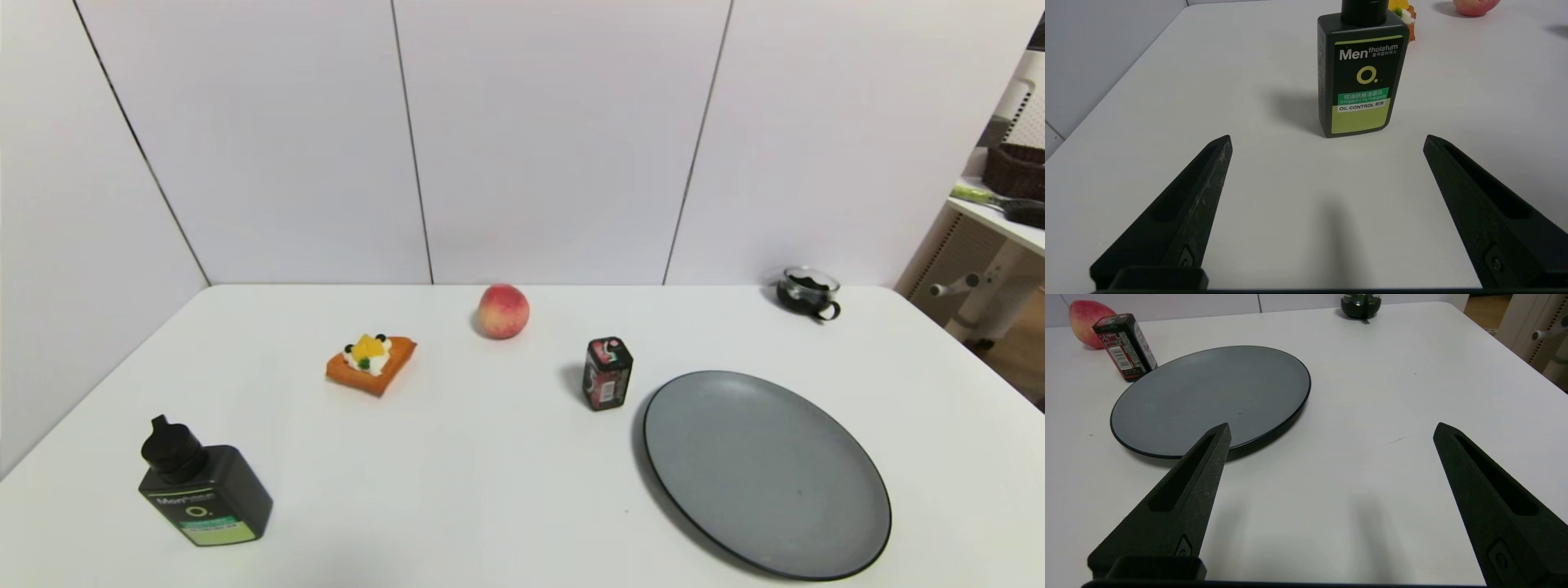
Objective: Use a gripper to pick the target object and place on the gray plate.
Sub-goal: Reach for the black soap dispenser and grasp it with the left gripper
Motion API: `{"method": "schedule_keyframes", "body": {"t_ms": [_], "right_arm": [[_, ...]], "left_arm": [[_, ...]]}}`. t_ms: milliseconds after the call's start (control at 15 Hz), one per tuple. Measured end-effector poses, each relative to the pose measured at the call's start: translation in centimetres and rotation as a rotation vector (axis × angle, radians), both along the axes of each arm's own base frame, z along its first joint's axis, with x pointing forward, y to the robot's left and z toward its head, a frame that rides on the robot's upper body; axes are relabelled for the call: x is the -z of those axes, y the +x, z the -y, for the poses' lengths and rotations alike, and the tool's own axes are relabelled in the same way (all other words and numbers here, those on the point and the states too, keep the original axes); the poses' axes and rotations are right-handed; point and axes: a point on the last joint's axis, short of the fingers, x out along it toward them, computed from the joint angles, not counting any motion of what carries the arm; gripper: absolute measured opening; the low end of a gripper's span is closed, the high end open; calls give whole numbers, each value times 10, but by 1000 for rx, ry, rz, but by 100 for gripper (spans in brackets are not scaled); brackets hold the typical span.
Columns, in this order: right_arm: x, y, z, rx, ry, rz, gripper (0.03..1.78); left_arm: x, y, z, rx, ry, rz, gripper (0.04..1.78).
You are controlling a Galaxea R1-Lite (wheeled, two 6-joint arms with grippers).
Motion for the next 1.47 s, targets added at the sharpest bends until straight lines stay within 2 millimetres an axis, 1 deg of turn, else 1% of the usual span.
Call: {"method": "schedule_keyframes", "body": {"t_ms": [1000, 1200, 1333, 1467], "right_arm": [[0, 0, 0, 0, 0, 0, 171], [0, 0, 0, 0, 0, -1, 171], [0, 0, 0, 0, 0, 0, 171], [0, 0, 0, 0, 0, 0, 171]], "left_arm": [[0, 0, 0, -15, -20, -1, 169], [0, 0, 0, -12, 4, -19, 169], [-4, 3, 0, -7, 26, -52, 169], [-18, 6, 0, 21, 41, -80, 169]]}}
